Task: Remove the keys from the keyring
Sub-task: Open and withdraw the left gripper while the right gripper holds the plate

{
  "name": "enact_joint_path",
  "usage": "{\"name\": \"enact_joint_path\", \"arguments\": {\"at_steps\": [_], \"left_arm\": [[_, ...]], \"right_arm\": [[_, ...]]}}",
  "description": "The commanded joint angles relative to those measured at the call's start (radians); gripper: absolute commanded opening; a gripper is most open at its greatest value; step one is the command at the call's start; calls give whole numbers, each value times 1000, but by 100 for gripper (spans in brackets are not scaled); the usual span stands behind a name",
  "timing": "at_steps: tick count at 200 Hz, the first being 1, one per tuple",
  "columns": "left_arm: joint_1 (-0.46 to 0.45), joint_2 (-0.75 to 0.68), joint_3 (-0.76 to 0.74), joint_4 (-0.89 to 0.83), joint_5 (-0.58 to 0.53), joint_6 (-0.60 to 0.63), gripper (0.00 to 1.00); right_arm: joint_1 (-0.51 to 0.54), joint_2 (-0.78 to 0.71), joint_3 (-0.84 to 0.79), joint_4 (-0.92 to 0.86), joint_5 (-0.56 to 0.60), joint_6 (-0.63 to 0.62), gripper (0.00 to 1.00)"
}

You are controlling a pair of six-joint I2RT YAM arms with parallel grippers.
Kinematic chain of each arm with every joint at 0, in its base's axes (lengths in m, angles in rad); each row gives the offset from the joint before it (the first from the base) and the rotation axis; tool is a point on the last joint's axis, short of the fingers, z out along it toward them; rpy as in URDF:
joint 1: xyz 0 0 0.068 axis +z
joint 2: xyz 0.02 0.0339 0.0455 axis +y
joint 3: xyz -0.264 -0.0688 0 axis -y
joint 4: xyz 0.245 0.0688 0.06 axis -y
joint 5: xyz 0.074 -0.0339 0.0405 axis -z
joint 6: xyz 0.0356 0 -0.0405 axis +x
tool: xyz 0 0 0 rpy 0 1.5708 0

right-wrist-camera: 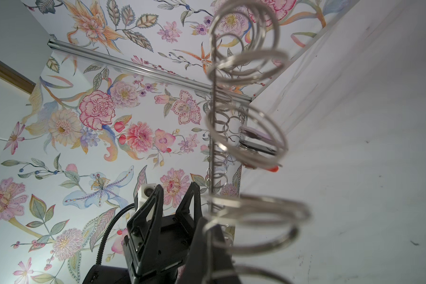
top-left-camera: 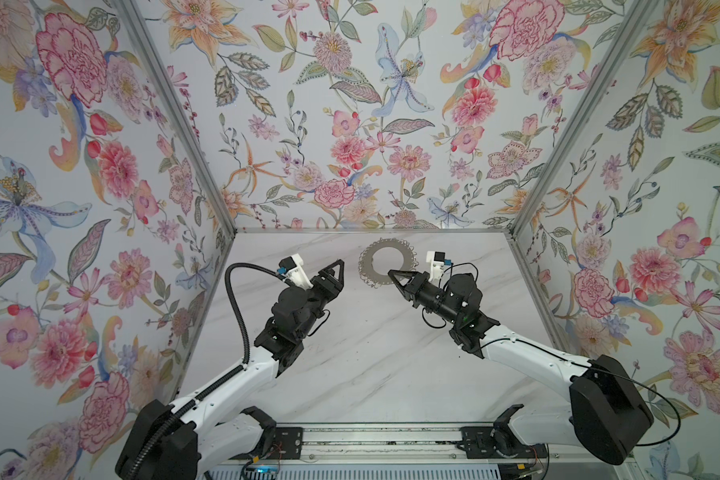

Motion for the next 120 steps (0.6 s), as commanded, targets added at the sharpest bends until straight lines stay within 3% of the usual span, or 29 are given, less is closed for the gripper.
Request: {"name": "enact_joint_path", "arguments": {"at_steps": [1,69,120], "left_arm": [[21,-15,85,-142,72,329,59],[98,22,123,-218,377,846,54],[109,-35,91,-224,484,1034,53]], "right_arm": [[-44,-25,49,-16,-138,23,0],[-129,-32,166,-207,-462,-19,0],[-156,-25,286,-382,-627,-134,0]]}}
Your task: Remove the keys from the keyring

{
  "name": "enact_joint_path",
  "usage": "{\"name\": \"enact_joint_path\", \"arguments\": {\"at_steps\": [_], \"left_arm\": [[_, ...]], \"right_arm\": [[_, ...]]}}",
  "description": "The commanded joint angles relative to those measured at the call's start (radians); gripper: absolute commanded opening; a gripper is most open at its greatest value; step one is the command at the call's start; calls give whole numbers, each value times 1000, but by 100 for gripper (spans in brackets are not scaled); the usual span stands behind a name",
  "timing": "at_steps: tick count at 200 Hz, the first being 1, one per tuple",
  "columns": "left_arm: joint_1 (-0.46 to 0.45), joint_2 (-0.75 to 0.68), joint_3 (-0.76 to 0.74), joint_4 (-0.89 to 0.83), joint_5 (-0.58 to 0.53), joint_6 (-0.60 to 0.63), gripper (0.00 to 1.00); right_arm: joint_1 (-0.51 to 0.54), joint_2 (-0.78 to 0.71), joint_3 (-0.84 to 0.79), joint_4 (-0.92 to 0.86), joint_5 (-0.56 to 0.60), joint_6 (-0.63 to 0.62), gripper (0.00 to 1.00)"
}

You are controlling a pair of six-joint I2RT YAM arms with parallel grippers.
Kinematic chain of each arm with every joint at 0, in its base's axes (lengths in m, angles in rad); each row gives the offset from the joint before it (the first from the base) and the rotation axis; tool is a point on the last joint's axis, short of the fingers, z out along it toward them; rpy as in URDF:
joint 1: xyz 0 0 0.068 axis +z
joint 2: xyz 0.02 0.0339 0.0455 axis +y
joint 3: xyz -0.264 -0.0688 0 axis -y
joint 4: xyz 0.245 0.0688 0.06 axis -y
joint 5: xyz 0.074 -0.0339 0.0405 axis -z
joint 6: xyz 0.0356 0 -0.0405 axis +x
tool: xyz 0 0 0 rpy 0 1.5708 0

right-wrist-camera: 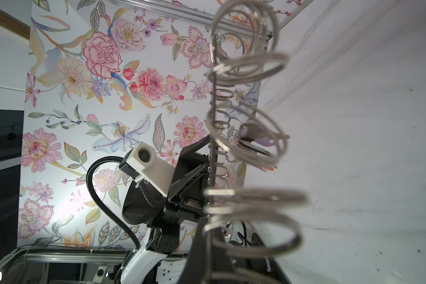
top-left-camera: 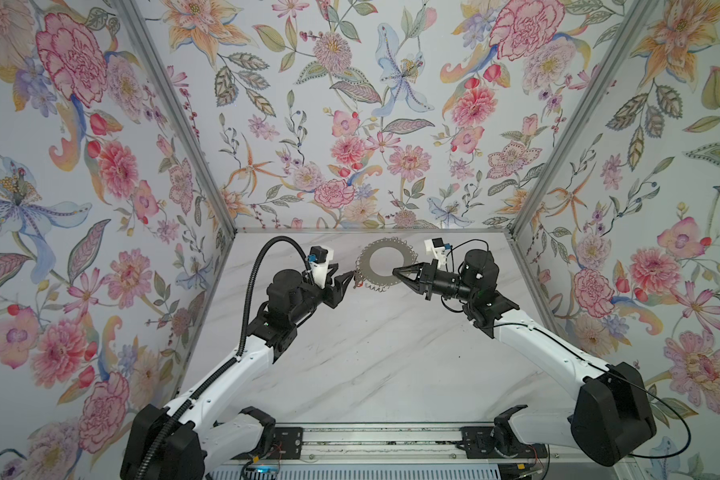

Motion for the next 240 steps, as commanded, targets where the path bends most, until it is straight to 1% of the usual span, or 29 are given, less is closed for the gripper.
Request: {"name": "enact_joint_path", "arguments": {"at_steps": [1,35,69,87,99,116,140,161,170,180,196,213,240], "left_arm": [[11,-51,-8,-1,98,157,53],[11,-119,-47,-12,133,240,52],[11,-174,-116,14,188,282,49],[12,-206,-170,72,199,265,48],[12,-227,-211,128,211,253,48],[11,-243,-254,177,208,236,46],[2,-240,-306,254,224,194,44],[-20,-233,-337,310,207,174,42],[-32,-231,-346,330,194,172,41],[-45,-229,-356,348,181,170,40],[-51,-227,-363,362,170,172,39],[-51,-224,-368,370,169,172,40],[-51,-212,-368,369,165,178,40]], "right_arm": [[-9,-22,92,-95,-128,-103,0],[-30,-15,186,-277,-181,-238,0],[-37,9,231,-328,-217,-265,0],[-36,18,259,-389,-223,-312,0],[-35,27,300,-480,-216,-386,0],[-37,40,365,-628,-182,-502,0],[-40,70,433,-762,-141,-606,0],[-36,90,485,-851,-104,-672,0],[-33,97,512,-892,-81,-706,0],[-23,112,564,-980,-33,-770,0],[2,136,660,-1126,102,-887,0],[24,153,729,-1214,198,-960,0],[77,195,845,-1359,383,-1075,0]]}}
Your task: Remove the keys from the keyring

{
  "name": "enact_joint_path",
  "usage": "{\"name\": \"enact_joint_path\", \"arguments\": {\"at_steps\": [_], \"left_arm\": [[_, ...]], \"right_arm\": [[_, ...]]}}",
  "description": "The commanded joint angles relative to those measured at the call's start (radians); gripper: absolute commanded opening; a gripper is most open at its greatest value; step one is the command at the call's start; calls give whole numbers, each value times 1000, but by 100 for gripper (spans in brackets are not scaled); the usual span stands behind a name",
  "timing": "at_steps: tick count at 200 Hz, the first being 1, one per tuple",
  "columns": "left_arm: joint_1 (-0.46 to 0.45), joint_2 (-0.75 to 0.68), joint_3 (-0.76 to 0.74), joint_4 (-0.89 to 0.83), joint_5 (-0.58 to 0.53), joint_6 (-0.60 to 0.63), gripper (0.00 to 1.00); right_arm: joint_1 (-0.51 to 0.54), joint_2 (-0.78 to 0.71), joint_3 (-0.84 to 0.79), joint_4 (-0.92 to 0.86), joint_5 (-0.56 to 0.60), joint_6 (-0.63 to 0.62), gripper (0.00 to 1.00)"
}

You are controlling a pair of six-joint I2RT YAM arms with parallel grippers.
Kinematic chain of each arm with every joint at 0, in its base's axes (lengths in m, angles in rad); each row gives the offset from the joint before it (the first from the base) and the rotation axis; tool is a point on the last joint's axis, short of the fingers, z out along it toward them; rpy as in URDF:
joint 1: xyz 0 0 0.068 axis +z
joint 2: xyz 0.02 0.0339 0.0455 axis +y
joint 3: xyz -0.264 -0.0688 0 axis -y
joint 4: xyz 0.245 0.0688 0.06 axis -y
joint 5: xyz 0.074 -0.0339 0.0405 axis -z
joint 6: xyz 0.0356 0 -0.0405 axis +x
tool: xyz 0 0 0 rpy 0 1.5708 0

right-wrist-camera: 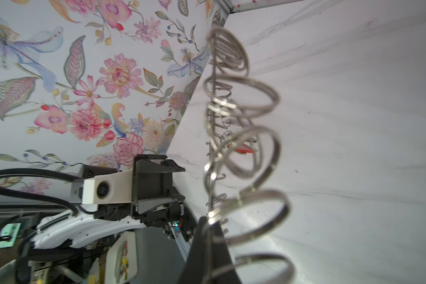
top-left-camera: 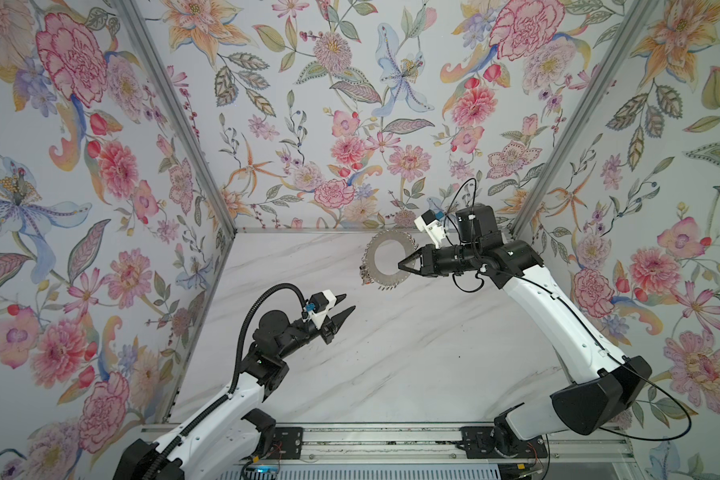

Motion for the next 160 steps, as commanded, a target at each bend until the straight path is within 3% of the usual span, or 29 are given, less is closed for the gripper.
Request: {"name": "enact_joint_path", "arguments": {"at_steps": [1,27,65,115,160], "left_arm": [[-7,11,-11,46,-20,-5,39],[-12,27,-24,85,-11,-25,38],[-48,70,-41,140,-10,-51,37],[-139,172,-42,219,-51,-59,35],[-159,213,-39,263,-105,-48,30]], "right_arm": [[45,26,112,-194,212,-185,0],[91,54,195,-276,364,-245,0],[132,48,237,-282,452,-286,0],[202,31,241,-284,469,-390,0],[242,-1,217,-282,502,-502,0]]}}
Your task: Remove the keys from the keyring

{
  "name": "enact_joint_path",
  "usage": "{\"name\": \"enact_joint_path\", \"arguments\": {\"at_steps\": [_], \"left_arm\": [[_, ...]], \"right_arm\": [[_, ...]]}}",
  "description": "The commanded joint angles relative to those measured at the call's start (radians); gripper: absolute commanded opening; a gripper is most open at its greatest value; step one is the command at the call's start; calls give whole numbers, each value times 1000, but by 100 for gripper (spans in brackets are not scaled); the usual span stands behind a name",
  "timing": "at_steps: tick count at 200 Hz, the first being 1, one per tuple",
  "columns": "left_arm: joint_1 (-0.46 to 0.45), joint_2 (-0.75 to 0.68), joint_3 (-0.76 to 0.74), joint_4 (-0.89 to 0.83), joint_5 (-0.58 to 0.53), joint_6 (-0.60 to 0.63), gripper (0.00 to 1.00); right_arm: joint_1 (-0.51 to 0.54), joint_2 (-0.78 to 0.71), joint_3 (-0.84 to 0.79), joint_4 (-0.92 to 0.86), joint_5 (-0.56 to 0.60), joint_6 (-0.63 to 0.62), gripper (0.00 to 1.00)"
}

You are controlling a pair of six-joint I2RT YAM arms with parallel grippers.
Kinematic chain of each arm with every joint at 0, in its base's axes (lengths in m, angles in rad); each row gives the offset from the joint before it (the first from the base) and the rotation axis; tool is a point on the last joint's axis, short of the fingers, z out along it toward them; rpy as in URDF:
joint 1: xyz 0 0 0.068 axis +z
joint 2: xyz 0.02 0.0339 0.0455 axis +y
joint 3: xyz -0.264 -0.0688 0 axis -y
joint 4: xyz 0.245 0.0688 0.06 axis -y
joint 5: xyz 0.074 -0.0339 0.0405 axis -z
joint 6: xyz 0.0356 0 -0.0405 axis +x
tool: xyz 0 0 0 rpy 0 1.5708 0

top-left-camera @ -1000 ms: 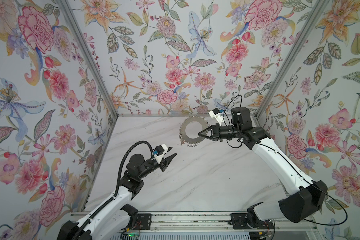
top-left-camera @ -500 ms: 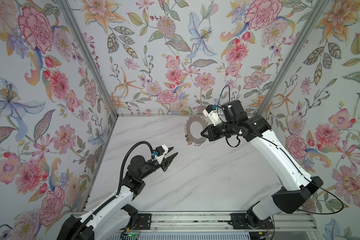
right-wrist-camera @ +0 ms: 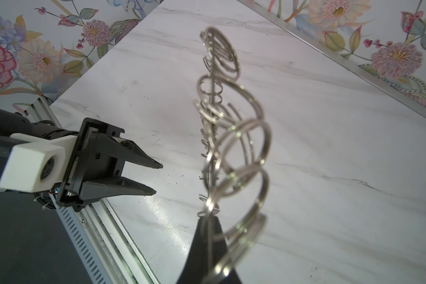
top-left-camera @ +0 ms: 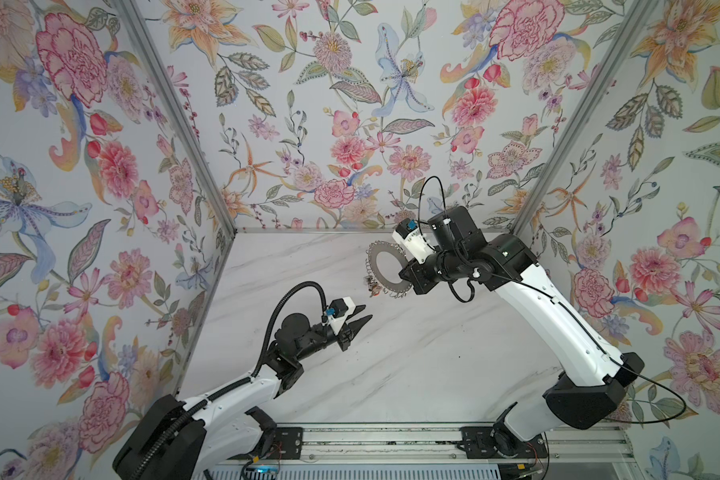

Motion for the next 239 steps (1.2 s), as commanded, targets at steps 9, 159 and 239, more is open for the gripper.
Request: {"name": "enact_joint_path", "arguments": {"at_steps": [9,159,239], "left_arm": [[-11,-8,-5,34,-75,17,29],[32,-45,98,-158,-61,117,31],[-50,45,39,-34,-41,32,28]], "right_arm": [[24,-56,-7,7,37,-125,0],[38,-115,-102,42,34,-210,0],[38,-132,-115,62,19,-206,0]]}}
